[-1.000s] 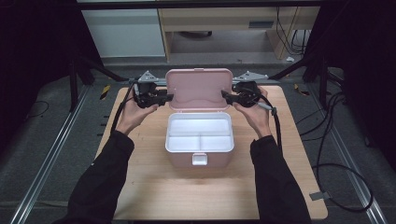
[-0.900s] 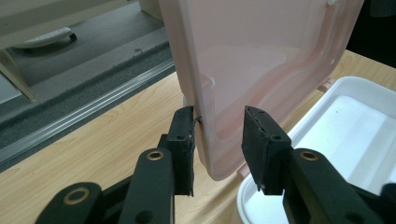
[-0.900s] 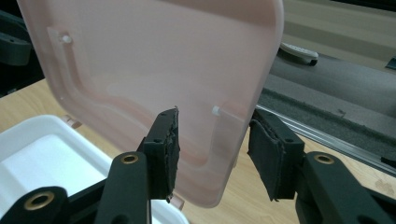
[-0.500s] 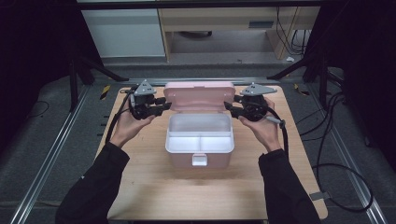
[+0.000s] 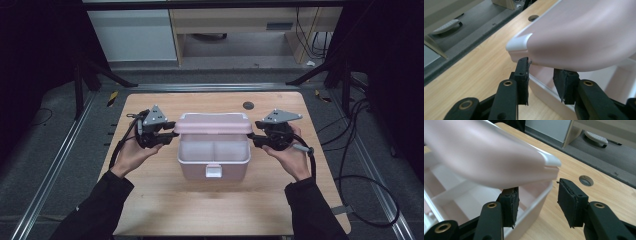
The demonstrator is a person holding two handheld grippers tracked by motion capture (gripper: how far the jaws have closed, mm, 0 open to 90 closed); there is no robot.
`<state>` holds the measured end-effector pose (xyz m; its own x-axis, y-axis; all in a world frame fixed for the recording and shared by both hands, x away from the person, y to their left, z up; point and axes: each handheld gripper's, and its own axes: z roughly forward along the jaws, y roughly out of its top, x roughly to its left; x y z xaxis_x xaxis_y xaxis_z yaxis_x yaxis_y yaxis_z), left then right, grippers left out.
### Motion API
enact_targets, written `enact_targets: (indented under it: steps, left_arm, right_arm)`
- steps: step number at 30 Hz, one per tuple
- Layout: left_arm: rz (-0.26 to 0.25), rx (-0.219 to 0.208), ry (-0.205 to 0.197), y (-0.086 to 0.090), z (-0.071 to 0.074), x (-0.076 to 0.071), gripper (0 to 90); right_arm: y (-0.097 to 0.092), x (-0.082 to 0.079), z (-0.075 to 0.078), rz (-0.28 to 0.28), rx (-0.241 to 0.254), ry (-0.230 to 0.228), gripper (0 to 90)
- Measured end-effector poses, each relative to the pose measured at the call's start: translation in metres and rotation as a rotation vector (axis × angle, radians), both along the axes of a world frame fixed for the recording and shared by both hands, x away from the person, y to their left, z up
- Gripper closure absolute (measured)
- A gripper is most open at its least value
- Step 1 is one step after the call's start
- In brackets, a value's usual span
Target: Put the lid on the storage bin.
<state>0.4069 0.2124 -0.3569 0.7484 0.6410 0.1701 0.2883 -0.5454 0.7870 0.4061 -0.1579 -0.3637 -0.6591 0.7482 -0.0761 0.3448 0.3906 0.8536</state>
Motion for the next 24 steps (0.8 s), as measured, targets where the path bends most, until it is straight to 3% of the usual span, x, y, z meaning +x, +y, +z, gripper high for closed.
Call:
enact_targets:
  steps: [7,9,14,18,22,24]
  left_arm:
    - [0.023,0.018,0.018,0.015,-0.022,-0.014,59.5]
    - [0.039,0.021,0.030,0.023,-0.028,-0.016,57.8]
    - [0.074,-0.021,0.060,0.035,-0.039,-0.019,55.2]
    - [0.105,-0.048,0.077,0.043,-0.046,-0.022,50.2]
    - [0.153,-0.064,0.105,0.055,-0.059,-0.020,43.2]
    - [0.175,-0.052,0.128,0.061,-0.067,-0.019,41.3]
  right_arm:
    - [-0.014,-0.007,-0.015,-0.020,-0.008,0.033,48.4]
    - [-0.022,-0.009,-0.021,-0.051,-0.009,0.029,48.4]
    - [-0.038,-0.013,-0.027,-0.107,0.008,0.032,43.2]
    - [-0.049,-0.019,-0.038,-0.163,0.008,0.014,33.5]
    - [-0.060,-0.023,-0.051,-0.202,-0.004,0.042,27.9]
    - [-0.065,-0.024,-0.057,-0.222,-0.011,0.058,27.1]
